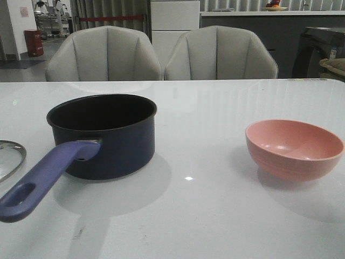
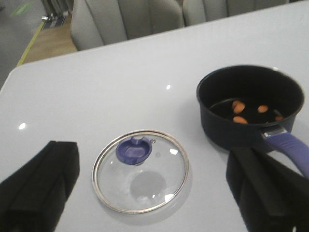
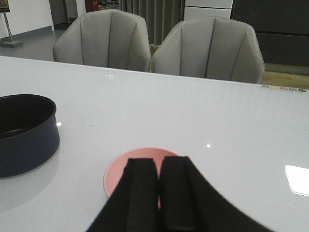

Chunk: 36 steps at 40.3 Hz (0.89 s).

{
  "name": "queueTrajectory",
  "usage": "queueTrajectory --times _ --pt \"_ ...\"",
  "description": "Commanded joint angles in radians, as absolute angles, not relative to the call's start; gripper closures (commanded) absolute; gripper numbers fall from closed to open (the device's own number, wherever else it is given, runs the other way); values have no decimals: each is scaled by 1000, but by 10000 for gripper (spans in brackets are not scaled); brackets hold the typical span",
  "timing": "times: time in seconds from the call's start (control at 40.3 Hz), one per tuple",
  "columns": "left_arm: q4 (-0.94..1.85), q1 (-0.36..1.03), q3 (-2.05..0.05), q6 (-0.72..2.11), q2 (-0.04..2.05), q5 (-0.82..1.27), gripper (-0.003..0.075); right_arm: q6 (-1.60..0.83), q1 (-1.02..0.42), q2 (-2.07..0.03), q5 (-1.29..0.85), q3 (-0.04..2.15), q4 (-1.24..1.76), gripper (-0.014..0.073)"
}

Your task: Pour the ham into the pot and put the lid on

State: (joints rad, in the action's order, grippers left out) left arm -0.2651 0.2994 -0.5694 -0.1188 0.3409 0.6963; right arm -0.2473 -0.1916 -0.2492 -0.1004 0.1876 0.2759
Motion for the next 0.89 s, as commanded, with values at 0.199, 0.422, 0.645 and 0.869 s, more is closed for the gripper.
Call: queueTrajectory --times 0.199,0.422,0.645,0.869 --pt "-302 309 -880 -198 776 840 72 -254 -191 -257 -32 213 280 445" --pt "-368 290 -998 -198 981 864 73 -254 -191 -257 -34 213 280 445" --pt "-207 166 -1034 -115 1129 887 73 -254 -193 -257 -34 213 280 445" --pt "-151 97 -1108 -86 1270 905 73 -254 -224 -257 -34 213 280 445"
